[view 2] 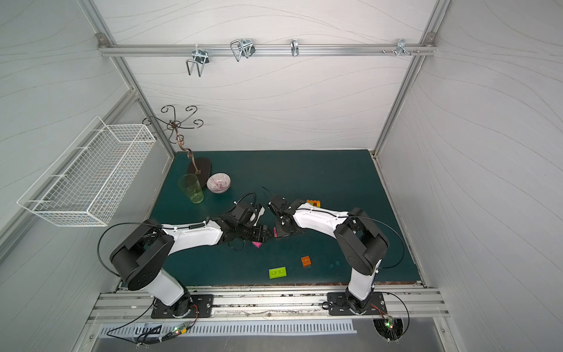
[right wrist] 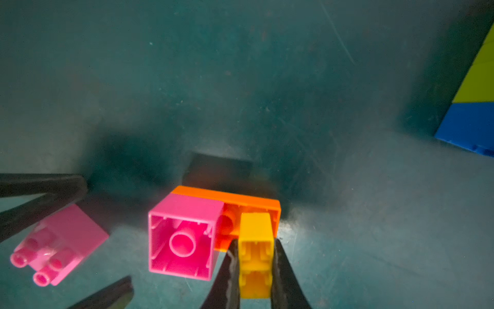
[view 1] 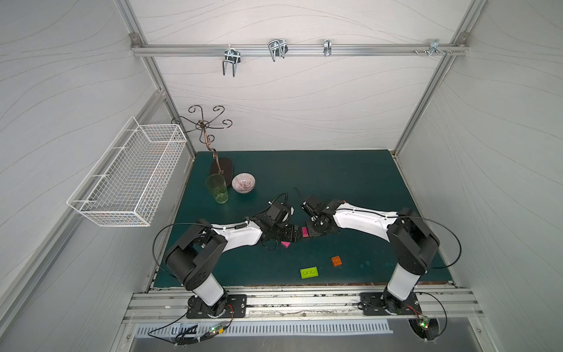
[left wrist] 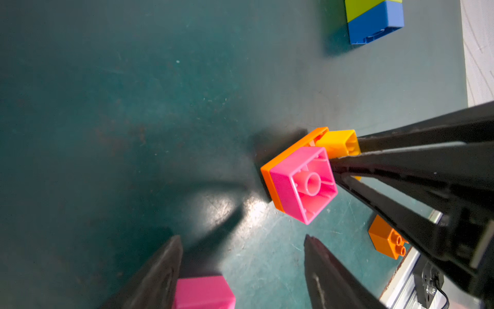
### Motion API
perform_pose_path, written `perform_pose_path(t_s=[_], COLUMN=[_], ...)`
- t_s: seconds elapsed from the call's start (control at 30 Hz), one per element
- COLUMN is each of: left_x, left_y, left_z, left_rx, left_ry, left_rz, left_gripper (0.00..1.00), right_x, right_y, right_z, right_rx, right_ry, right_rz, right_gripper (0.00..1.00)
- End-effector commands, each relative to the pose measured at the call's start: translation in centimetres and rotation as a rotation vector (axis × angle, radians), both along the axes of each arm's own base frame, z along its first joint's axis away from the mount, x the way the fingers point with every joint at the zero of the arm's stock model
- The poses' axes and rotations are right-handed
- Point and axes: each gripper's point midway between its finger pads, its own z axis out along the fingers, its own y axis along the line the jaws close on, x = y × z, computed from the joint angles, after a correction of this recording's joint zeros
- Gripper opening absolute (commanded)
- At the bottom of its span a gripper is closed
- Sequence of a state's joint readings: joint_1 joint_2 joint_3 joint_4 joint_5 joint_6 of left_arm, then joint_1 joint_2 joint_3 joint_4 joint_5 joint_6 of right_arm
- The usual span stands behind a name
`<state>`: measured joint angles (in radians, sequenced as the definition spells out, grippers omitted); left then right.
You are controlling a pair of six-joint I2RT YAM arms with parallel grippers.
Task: Assemble the letter p with lego
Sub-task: Assemble the lego brick with the lego brick.
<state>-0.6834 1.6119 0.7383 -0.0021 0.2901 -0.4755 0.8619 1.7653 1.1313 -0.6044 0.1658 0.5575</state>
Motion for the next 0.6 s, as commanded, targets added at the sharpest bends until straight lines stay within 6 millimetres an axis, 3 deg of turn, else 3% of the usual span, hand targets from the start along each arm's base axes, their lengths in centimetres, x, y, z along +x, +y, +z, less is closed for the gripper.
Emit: perform_pose_path(t_s=[0.0,0.2,0.4,0.57], left_x=[1.2,1.2,1.2,1.2], left_y=[-0.9,-0.9,-0.9,-0.8], left_z=[1.6,1.3,1.3,1.2], left_rx=[-0.024,-0.02,-0.018,-0.013], left_ry=[-0.047,-0.042,-0.042,-0.044], left_rz=[0.001,0.001,0.0,0.0], left_gripper=[0.75,0.75,0.75,0.75], right_x=[-1.5,-1.3,-2.7,-3.5], right_y=[-2.6,-3.1,-2.7,-2.5], right_z=[-3.3,-3.9,-5.2,-4.3], right_rx=[-0.129,-0.166,-0.146,-0.118], right_ry=[0.101,0.088,0.144,0.147], right_rz=[-0.013,-0.041,-0.057,-0.067], right_gripper=[0.0,0.0,0.0,0.0])
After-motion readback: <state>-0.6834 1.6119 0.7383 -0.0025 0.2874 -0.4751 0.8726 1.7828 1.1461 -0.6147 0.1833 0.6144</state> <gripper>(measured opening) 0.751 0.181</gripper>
